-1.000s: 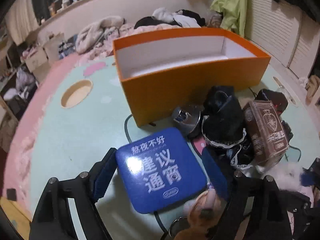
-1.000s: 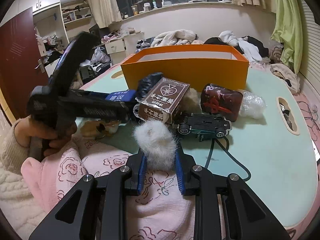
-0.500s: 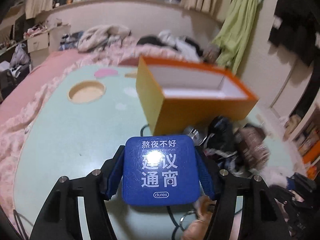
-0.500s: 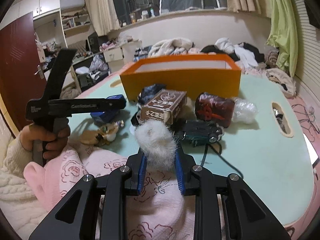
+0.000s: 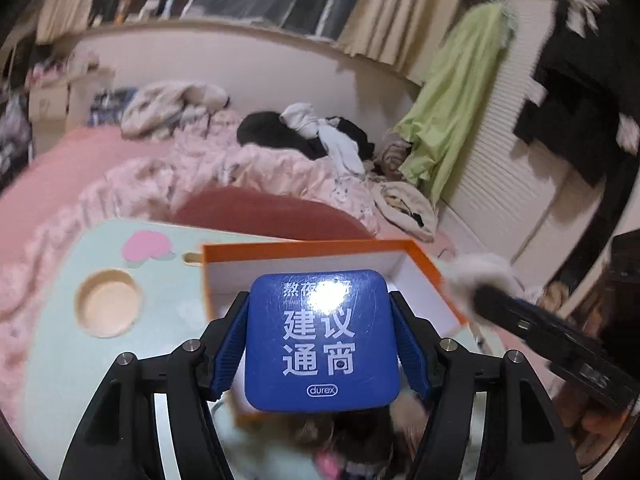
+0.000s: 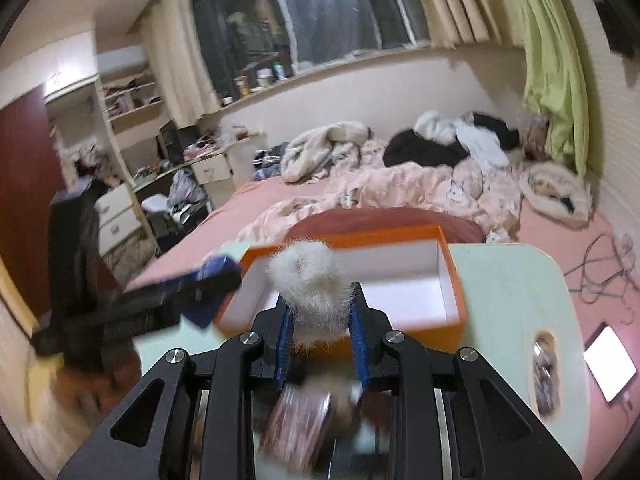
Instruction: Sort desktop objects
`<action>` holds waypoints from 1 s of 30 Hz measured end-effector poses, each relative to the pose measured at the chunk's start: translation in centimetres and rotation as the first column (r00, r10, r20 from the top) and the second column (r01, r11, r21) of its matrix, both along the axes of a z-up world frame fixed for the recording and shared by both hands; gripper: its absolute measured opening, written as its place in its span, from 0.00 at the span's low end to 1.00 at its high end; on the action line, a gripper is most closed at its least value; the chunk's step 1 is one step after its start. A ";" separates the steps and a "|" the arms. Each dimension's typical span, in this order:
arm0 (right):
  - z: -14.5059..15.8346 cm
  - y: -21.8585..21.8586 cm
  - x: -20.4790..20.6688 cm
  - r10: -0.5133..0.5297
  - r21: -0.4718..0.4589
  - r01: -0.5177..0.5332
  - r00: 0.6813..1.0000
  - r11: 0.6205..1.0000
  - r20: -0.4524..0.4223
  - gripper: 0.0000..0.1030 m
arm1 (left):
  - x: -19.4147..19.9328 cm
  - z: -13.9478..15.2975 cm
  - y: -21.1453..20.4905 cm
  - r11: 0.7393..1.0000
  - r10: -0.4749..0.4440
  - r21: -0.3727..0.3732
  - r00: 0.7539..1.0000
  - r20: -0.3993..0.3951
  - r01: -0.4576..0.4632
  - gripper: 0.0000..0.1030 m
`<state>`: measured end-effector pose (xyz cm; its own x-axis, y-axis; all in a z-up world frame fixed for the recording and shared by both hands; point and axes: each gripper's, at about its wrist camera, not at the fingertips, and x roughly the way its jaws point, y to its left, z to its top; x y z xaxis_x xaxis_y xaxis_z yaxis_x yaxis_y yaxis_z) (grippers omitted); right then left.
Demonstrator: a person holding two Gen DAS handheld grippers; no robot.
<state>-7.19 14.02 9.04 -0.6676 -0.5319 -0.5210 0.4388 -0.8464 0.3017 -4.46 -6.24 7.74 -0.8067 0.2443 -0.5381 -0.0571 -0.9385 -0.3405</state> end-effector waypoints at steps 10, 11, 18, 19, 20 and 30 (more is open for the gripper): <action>-4.2 2.3 -2.4 -0.035 -0.103 0.062 0.970 0.993 0.239 0.53 | -1.8 -1.6 -0.3 1.000 0.000 0.028 1.000 0.011 0.000 0.79; -4.1 2.1 -2.0 -0.045 -0.093 0.068 0.973 0.993 0.226 0.53 | -2.2 -1.6 -0.1 1.000 0.004 0.009 1.000 0.011 -0.004 0.79; -3.6 0.4 -1.4 -0.056 -0.012 0.060 0.975 0.998 0.214 0.60 | -2.2 -1.2 -1.1 0.998 -0.052 0.030 0.998 -0.041 0.054 0.79; -3.4 0.6 -1.1 -0.057 -0.011 0.061 0.978 0.998 0.201 0.60 | -1.3 -0.7 -1.4 0.997 -0.053 0.047 0.997 -0.057 0.055 0.79; -2.8 1.1 -0.1 -0.079 -0.028 0.084 0.986 0.996 0.149 0.60 | -0.4 -0.1 -1.6 0.998 -0.049 0.045 0.997 -0.067 0.052 0.79; -4.6 2.9 12.2 -0.047 0.150 0.055 0.997 0.987 -0.058 0.61 | 11.4 -1.5 -1.8 0.989 -0.085 -0.123 0.996 -0.019 0.082 0.92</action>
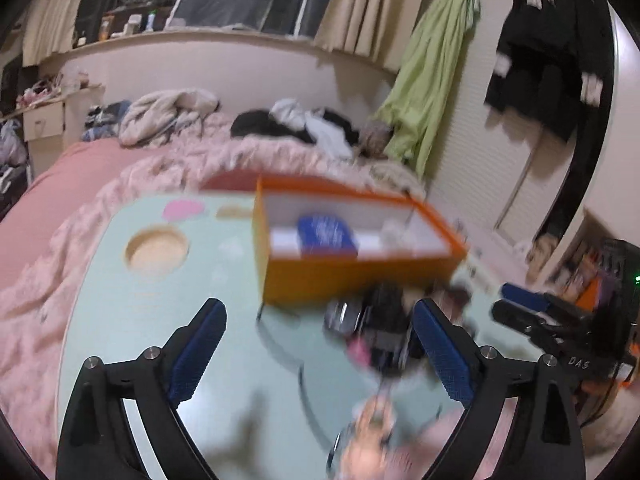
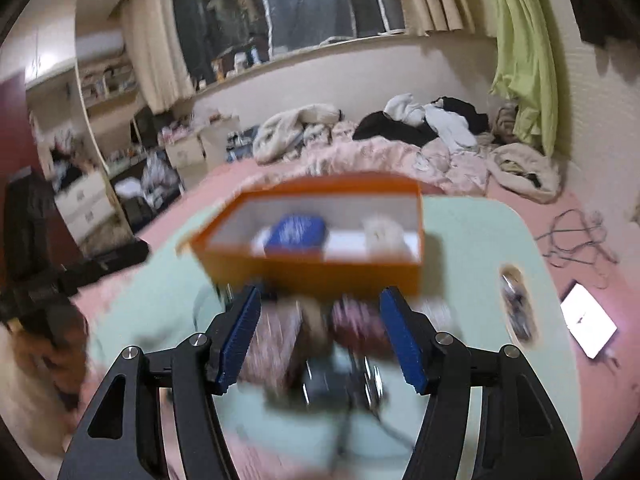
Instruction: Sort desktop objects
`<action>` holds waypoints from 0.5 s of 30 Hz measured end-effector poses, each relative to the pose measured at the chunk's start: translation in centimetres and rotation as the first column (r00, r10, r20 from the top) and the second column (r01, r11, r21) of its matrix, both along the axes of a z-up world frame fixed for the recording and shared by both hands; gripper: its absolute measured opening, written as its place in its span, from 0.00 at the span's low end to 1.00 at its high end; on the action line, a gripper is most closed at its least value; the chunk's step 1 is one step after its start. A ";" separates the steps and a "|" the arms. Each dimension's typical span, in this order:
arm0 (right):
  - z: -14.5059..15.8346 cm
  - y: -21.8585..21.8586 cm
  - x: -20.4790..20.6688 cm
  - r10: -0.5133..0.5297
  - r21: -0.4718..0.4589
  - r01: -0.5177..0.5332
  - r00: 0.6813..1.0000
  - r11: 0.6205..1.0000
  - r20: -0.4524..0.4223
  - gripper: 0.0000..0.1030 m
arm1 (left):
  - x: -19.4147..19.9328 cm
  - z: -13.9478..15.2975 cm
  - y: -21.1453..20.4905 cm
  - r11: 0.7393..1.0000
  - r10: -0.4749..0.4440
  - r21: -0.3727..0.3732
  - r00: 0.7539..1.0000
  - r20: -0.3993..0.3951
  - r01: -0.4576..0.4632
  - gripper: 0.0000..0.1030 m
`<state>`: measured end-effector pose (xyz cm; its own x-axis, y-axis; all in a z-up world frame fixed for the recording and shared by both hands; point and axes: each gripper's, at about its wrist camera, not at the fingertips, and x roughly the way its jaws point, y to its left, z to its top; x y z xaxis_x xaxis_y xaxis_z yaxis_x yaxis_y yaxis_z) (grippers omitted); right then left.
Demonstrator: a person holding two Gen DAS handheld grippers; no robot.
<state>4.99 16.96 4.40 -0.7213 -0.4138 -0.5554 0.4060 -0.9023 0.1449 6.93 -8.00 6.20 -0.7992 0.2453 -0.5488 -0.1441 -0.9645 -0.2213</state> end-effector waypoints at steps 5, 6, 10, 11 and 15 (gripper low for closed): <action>-4.3 0.0 1.7 -0.016 0.126 0.009 0.998 0.992 0.059 0.61 | 1.2 -4.1 0.2 0.990 0.052 -0.135 0.998 0.044 -0.046 0.92; -5.0 0.0 1.7 -0.026 0.134 0.016 0.997 0.991 0.074 0.63 | 0.8 -4.9 0.1 0.986 0.077 -0.152 0.995 0.071 -0.065 0.92; -5.2 -0.3 0.6 -0.085 0.174 0.073 0.995 0.982 0.058 0.86 | -0.2 -6.2 -0.2 0.984 0.098 -0.163 0.987 0.130 -0.077 0.93; -5.1 -0.4 0.5 -0.084 0.182 0.072 0.995 0.981 0.058 0.88 | 0.0 -6.1 -0.1 0.985 0.090 -0.159 0.988 0.125 -0.070 0.93; -5.0 -0.1 0.4 -0.086 0.177 0.075 0.995 0.981 0.057 0.91 | 1.3 -5.5 -0.7 0.992 0.076 -0.101 0.994 0.074 -0.068 0.93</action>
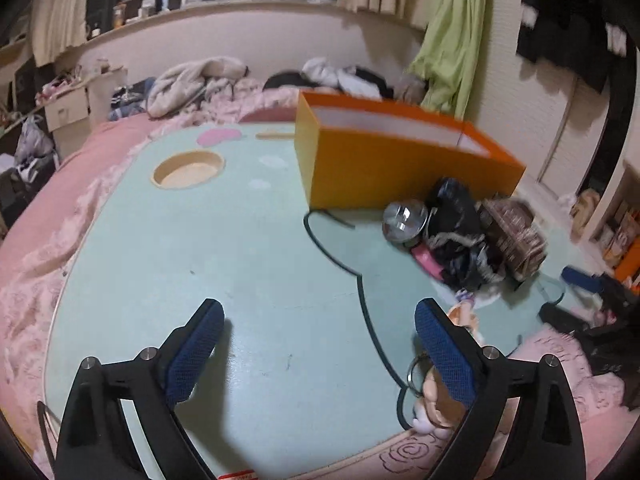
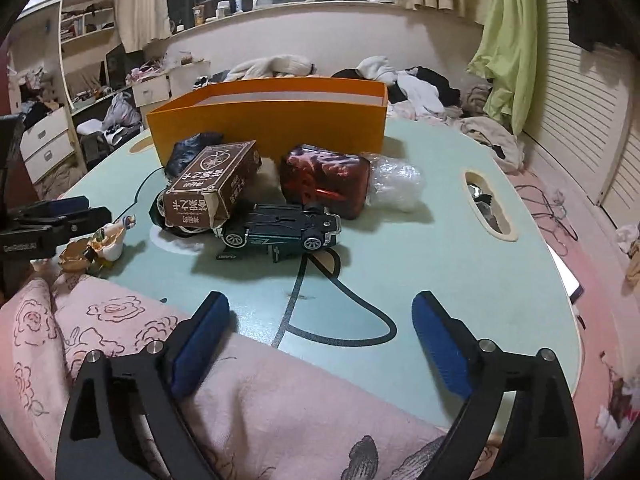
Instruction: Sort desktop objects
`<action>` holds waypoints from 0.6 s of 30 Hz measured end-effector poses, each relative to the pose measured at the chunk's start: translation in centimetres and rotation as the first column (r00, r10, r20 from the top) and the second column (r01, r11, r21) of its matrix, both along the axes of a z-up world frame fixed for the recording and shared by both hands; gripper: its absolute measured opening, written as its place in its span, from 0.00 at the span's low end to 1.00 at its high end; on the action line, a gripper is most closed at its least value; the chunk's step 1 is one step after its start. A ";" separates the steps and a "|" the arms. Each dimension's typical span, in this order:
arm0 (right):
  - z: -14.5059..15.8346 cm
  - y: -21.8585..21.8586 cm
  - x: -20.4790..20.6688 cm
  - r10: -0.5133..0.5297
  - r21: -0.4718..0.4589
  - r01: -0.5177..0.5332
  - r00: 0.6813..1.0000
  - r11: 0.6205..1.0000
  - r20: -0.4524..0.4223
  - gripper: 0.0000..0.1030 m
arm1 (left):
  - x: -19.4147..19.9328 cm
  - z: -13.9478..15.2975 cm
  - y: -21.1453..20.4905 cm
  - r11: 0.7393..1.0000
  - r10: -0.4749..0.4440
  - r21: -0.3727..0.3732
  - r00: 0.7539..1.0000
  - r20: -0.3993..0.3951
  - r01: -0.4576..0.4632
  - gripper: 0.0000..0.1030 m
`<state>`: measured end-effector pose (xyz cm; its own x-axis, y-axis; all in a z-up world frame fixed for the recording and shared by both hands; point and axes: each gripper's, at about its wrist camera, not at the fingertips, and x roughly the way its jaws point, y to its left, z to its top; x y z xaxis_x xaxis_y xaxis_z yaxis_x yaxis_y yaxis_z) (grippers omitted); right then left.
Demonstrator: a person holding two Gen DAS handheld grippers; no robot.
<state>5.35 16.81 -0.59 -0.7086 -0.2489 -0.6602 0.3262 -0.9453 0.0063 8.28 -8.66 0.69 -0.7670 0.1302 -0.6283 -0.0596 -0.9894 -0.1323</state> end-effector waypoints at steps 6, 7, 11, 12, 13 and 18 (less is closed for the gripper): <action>0.0 0.0 0.1 -0.001 0.000 0.001 1.000 1.000 -0.001 0.92 | 2.7 1.6 1.2 0.982 -0.163 0.079 0.982 -0.093 0.171 0.93; 0.1 0.0 0.0 -0.001 0.000 0.001 1.000 1.000 -0.002 0.92 | 2.9 1.5 2.0 0.979 -0.192 0.055 0.978 -0.081 0.196 0.93; -0.4 0.1 0.4 0.000 -0.002 0.000 1.000 1.000 -0.006 0.92 | 2.3 0.9 4.9 0.967 -0.253 -0.027 0.967 -0.016 0.252 0.83; -0.5 0.1 0.5 0.001 -0.003 -0.001 1.000 1.000 -0.006 0.92 | 1.9 0.6 5.3 0.967 -0.253 -0.031 0.968 0.002 0.253 0.78; -0.5 0.2 0.5 0.002 -0.008 -0.002 1.000 1.000 -0.008 0.92 | 1.5 0.2 5.7 0.966 -0.254 -0.042 0.966 0.040 0.255 0.69; -0.4 0.3 0.2 0.018 -0.028 -0.018 1.000 0.999 0.003 0.92 | 1.7 -0.1 6.4 0.962 -0.259 -0.071 0.964 0.056 0.263 0.35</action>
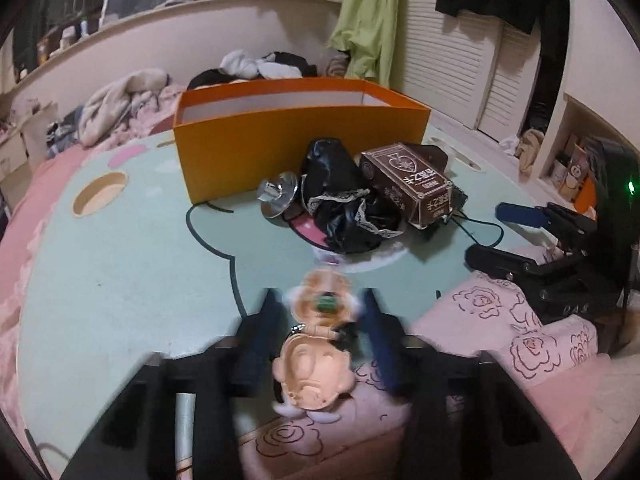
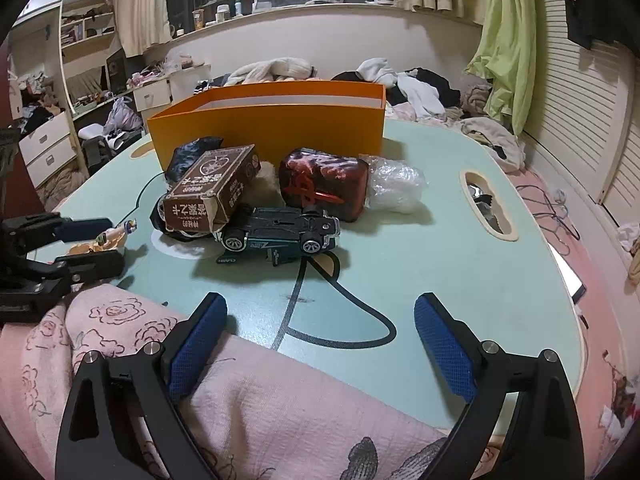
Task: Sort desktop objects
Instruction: 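Grasp the figurine with the left tool while the right tool grasps the green toy car, then carry the figurine into the orange box with the left tool while the right tool drops the toy car in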
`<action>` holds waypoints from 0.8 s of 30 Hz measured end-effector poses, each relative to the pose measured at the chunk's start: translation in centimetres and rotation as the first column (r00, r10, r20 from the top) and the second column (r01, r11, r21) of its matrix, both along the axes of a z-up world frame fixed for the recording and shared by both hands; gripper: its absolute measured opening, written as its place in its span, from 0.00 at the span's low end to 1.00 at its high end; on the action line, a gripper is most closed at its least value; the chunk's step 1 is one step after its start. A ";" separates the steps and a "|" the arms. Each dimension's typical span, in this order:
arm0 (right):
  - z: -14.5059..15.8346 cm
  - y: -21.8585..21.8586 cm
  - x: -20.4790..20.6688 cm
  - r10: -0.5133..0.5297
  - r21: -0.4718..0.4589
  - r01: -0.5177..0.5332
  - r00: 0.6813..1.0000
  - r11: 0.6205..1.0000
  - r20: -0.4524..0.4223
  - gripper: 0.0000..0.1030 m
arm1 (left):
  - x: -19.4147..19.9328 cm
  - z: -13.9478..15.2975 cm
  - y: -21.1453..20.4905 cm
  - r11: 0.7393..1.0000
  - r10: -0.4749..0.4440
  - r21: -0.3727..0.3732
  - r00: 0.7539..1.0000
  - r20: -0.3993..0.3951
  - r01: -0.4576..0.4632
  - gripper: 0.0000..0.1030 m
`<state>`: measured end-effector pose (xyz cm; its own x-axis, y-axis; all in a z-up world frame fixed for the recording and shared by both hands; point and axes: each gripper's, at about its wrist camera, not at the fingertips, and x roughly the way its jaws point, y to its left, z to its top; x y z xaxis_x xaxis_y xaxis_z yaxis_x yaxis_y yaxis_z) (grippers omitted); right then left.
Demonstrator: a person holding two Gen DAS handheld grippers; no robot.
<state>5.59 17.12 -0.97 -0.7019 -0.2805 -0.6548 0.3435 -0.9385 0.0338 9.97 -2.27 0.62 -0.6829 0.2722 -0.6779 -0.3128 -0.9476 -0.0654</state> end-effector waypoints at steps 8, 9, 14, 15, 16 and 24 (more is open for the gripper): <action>1.7 -2.7 -3.2 0.048 0.057 -0.048 0.999 0.997 0.003 0.92 | -0.2 -0.2 -0.3 1.000 0.008 -0.001 1.000 -0.007 -0.008 0.35; 1.8 -3.2 -3.5 0.048 0.080 -0.047 0.999 0.996 -0.010 0.92 | -0.1 -0.2 -0.3 1.000 0.009 0.000 1.000 -0.007 -0.009 0.35; 1.1 -4.0 -4.8 0.038 0.107 -0.043 0.998 0.993 0.041 0.66 | -0.3 -0.2 -0.4 1.000 0.012 -0.002 1.000 -0.009 -0.012 0.35; 1.0 -3.6 -4.5 0.035 0.084 -0.038 0.999 0.996 0.037 0.66 | -0.3 -0.1 -0.4 1.000 0.014 -0.001 1.000 -0.010 -0.014 0.35; 0.9 -3.3 -4.2 0.042 0.072 -0.044 0.999 0.996 0.029 0.66 | -0.2 -0.1 -0.5 1.000 0.016 0.003 1.000 -0.013 -0.016 0.35; 0.5 -0.1 -0.1 0.059 -0.015 -0.059 0.998 0.998 -0.033 0.65 | 0.4 0.7 -1.7 0.997 0.063 0.038 0.996 -0.064 -0.060 0.35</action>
